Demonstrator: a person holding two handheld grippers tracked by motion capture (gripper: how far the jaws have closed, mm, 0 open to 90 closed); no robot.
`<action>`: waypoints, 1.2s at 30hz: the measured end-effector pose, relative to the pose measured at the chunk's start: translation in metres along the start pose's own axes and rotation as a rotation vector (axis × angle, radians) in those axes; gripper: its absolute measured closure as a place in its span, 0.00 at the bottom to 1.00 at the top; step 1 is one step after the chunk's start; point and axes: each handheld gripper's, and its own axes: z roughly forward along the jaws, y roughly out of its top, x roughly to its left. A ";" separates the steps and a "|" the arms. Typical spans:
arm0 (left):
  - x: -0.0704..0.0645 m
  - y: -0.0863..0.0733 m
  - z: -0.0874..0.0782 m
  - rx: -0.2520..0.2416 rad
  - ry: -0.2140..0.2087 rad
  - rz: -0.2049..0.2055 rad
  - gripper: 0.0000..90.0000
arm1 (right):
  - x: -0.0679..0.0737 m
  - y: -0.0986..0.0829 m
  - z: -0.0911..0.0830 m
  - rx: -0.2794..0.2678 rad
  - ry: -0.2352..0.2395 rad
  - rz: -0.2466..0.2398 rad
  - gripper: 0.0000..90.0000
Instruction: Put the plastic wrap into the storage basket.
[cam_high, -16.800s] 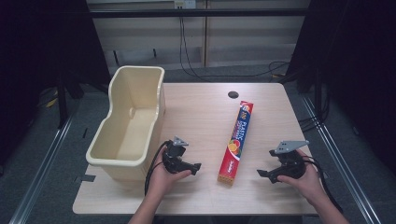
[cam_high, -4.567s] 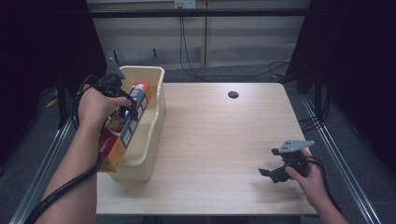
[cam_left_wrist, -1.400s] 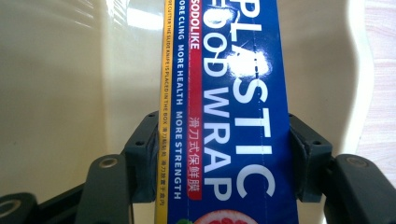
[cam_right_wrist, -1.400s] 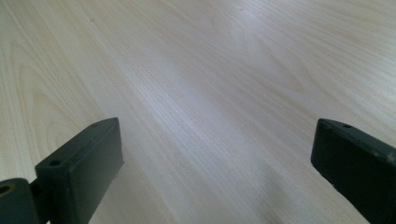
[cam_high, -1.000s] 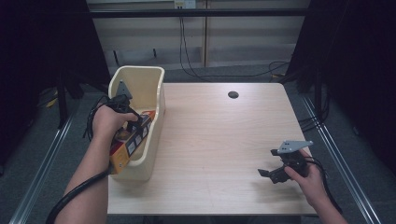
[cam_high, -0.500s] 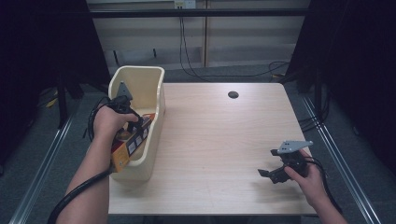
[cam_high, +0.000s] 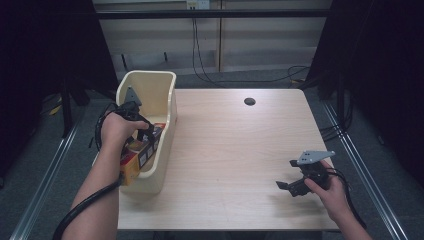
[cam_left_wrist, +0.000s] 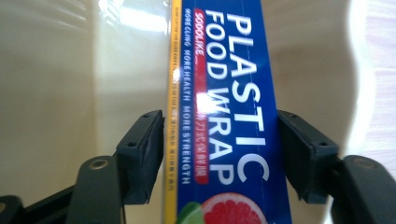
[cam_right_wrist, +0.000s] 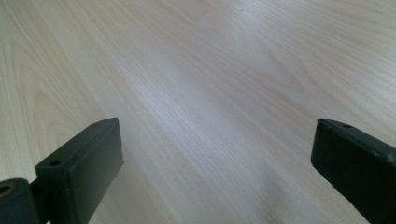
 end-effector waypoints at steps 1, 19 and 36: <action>0.000 0.000 -0.003 -0.015 -0.004 0.004 0.39 | 0.000 0.000 0.000 0.000 0.000 0.001 0.02; -0.031 -0.001 -0.041 -0.130 -0.071 0.101 0.26 | 0.000 0.000 -0.004 -0.004 -0.008 0.004 0.02; -0.078 -0.003 -0.028 -0.167 -0.146 0.238 0.22 | 0.001 0.001 -0.005 -0.014 -0.008 0.008 0.02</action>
